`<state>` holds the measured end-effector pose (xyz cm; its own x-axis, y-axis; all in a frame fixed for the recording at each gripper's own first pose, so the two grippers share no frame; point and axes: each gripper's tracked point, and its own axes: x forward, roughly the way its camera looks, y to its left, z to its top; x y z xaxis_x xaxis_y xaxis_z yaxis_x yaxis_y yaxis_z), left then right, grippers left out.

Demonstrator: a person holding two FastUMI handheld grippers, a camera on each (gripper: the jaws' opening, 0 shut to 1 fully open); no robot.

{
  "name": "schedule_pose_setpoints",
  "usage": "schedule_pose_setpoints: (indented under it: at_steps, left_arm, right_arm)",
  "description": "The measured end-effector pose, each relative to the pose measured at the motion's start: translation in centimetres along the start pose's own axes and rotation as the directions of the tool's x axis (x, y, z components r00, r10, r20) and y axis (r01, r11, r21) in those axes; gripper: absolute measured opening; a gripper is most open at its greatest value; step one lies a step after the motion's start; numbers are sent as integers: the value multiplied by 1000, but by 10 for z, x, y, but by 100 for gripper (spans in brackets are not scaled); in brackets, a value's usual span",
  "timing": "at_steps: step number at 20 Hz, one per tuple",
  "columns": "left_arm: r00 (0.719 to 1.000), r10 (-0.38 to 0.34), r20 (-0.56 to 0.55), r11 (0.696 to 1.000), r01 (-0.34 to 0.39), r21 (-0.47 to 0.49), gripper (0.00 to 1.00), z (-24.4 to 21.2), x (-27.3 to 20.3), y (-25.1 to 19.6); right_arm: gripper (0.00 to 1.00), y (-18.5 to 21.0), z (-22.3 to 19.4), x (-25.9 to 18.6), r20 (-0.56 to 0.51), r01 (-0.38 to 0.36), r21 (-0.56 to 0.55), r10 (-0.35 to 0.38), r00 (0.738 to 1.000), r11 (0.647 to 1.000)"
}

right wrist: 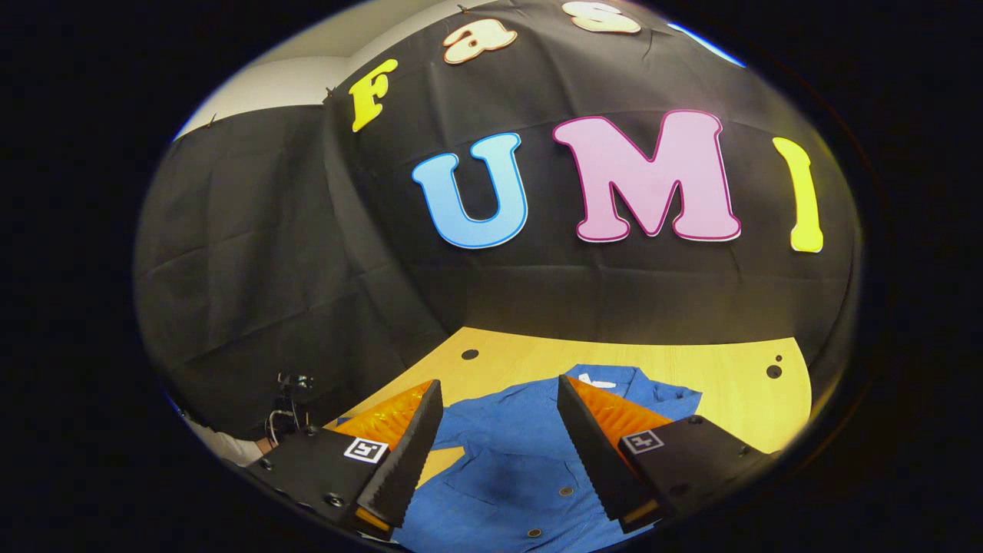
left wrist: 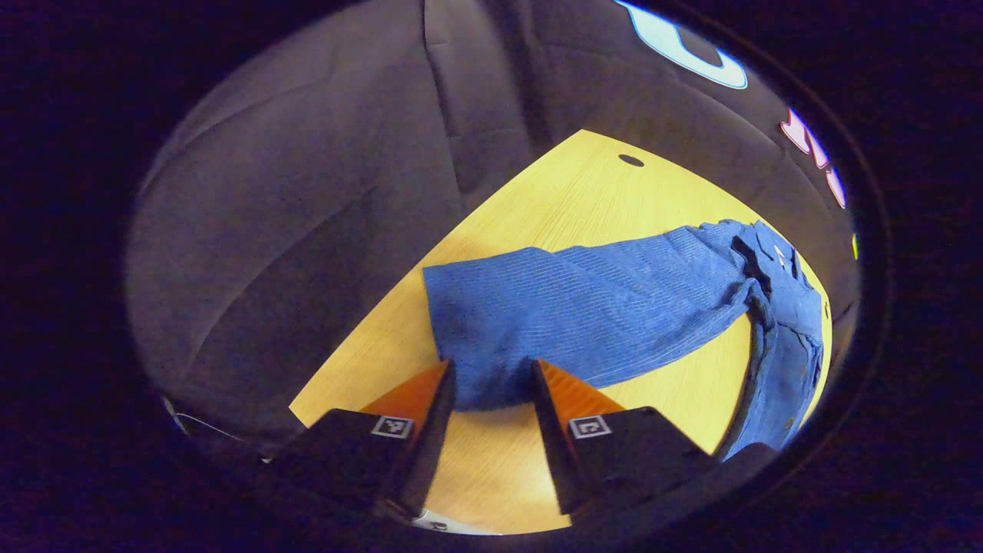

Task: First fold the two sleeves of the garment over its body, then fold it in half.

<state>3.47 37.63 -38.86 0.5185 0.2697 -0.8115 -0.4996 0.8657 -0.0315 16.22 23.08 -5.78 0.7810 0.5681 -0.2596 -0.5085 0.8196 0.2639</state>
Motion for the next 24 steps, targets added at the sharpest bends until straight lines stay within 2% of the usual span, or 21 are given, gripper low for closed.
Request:
schedule_pose_setpoints:
  at_steps: [2,3,6,9,12,15,19,24]
  left_arm:
    - [999,-43,13,997,44,-60,10,11,5,-4]
    - [998,-61,-2,994,61,-86,3,9,8,-1]
    - [995,-100,5,991,100,-90,0,14,6,2]
    - [994,-106,12,991,107,-82,0,17,3,3]
    - [985,-157,73,980,164,-109,0,38,-13,-15]
    - [962,-225,153,965,242,-99,0,70,-42,-42]
    - [914,-327,242,940,342,-19,0,115,-85,-97]
    - [813,-491,312,870,471,144,0,161,-155,-200]
  right_arm:
    - [95,1,-5,-5,-9,4,1,-4,1000,1000]
    - [95,6,-3,-16,-3,2,0,-2,1000,1000]
    - [95,6,-4,-34,3,13,-10,-13,1000,1000]
    - [95,0,-11,-45,4,34,12,-35,999,999]
    - [95,-9,-13,-56,15,55,47,-56,998,997]
    - [94,-16,-20,-66,21,65,73,-67,998,995]
    - [94,-28,-22,-79,30,79,73,-82,996,994]
    - [95,-47,-21,-101,56,104,72,-108,993,992]
